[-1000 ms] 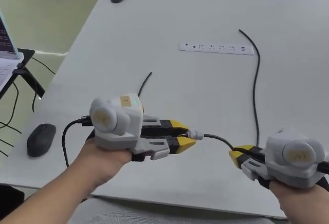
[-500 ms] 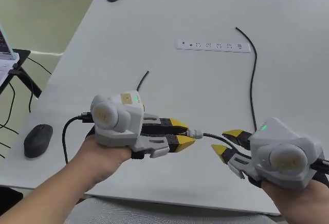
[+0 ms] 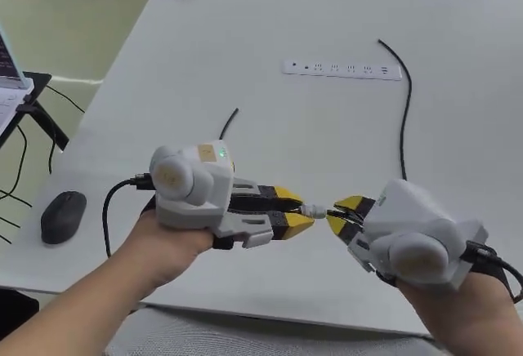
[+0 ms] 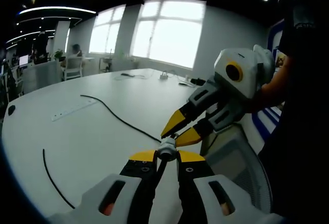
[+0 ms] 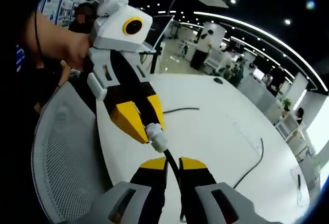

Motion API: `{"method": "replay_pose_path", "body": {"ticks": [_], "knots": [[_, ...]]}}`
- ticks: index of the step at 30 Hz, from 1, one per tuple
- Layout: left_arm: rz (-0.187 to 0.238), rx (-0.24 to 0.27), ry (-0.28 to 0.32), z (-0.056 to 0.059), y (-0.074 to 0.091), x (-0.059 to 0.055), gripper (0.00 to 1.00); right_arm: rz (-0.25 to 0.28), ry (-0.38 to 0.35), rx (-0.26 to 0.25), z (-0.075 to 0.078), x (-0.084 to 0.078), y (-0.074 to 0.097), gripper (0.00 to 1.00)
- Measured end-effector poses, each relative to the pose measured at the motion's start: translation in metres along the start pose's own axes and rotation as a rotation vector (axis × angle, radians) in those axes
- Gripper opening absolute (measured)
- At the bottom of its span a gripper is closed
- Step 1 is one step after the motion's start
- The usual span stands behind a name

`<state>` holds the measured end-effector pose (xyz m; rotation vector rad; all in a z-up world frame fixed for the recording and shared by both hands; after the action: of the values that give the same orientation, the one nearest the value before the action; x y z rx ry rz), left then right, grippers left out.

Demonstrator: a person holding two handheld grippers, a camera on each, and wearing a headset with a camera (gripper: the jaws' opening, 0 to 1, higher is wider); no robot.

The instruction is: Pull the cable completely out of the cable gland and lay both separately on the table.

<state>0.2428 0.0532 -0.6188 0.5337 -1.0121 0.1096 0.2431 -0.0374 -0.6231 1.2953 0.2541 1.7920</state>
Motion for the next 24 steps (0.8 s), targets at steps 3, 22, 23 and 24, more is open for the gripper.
{"method": "replay_pose_path", "body": {"ticks": [3, 22, 23, 24], "knots": [[0.000, 0.002, -0.001, 0.000, 0.000, 0.000, 0.15, 0.002, -0.021, -0.001, 0.000, -0.001, 0.000, 0.03], [0.009, 0.004, -0.010, 0.002, -0.003, 0.001, 0.15, 0.003, -0.177, -0.009, 0.003, -0.017, 0.003, 0.00], [0.012, 0.006, -0.011, 0.002, -0.002, 0.001, 0.15, 0.006, -0.186, -0.010, 0.004, -0.017, 0.003, 0.00], [0.013, 0.007, -0.011, 0.003, -0.002, 0.001, 0.15, 0.008, -0.210, -0.009, 0.004, -0.019, 0.003, 0.00]]}}
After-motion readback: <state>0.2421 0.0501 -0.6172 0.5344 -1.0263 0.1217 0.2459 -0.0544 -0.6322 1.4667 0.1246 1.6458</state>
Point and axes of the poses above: the centre of the closed fingertips' face, and the gripper's own axes: y roughly backward along the fingers, z roughly to its right, x roughly out of its top, the point moved 5 cm from there along y, roughly backward along the fingers, and after that the axes turned 13 degrees about y, right-handed, at the moved point
